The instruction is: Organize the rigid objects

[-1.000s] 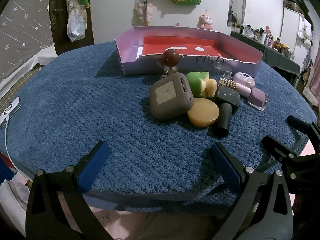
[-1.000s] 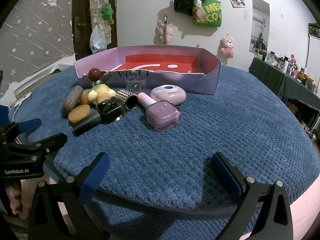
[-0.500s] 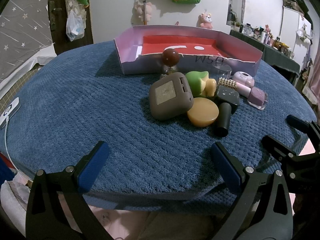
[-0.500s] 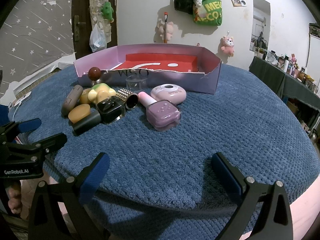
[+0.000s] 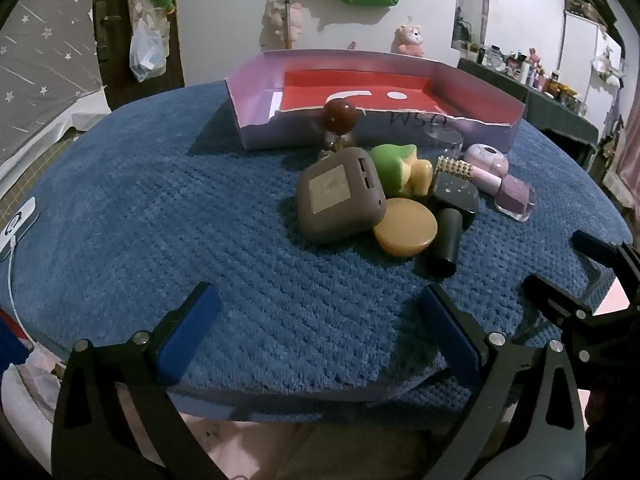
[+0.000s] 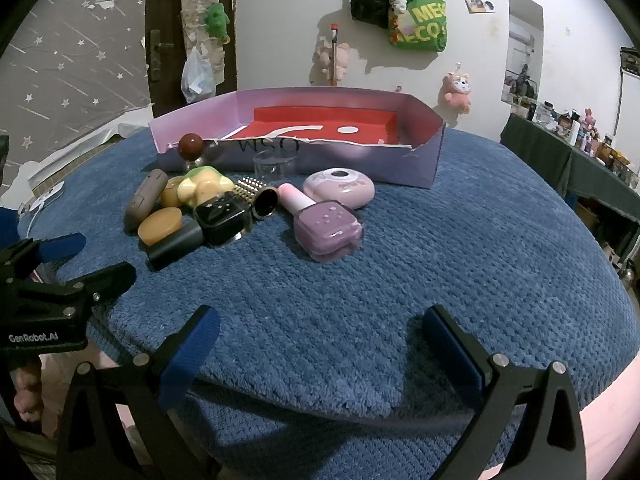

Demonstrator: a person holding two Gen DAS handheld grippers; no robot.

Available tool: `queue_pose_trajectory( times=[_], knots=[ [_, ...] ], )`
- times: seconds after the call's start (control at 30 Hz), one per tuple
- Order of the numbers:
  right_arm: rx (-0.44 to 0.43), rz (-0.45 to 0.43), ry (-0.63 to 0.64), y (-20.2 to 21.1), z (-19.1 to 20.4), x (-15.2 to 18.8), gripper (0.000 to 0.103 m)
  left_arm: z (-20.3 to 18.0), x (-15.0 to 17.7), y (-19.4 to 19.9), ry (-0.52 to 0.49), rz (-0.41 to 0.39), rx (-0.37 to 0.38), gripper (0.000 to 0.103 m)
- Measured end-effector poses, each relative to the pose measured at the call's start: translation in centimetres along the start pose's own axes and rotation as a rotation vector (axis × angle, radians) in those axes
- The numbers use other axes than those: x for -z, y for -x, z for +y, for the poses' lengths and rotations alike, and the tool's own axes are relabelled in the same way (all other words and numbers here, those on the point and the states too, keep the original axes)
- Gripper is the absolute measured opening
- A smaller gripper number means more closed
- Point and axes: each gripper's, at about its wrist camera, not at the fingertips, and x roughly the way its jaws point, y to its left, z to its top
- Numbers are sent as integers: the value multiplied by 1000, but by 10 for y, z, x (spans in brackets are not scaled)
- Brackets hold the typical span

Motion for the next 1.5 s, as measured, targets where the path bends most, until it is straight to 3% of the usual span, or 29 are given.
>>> queue_pose_trajectory(
  times=[0.9, 1.5],
  knots=[
    [-23, 12, 20, -10, 2, -9, 103, 2, -8, -7, -9, 6, 0, 98],
    [-39, 37, 24, -13, -1, -19, 102, 9, -18, -9, 6, 38, 45, 98]
  ],
)
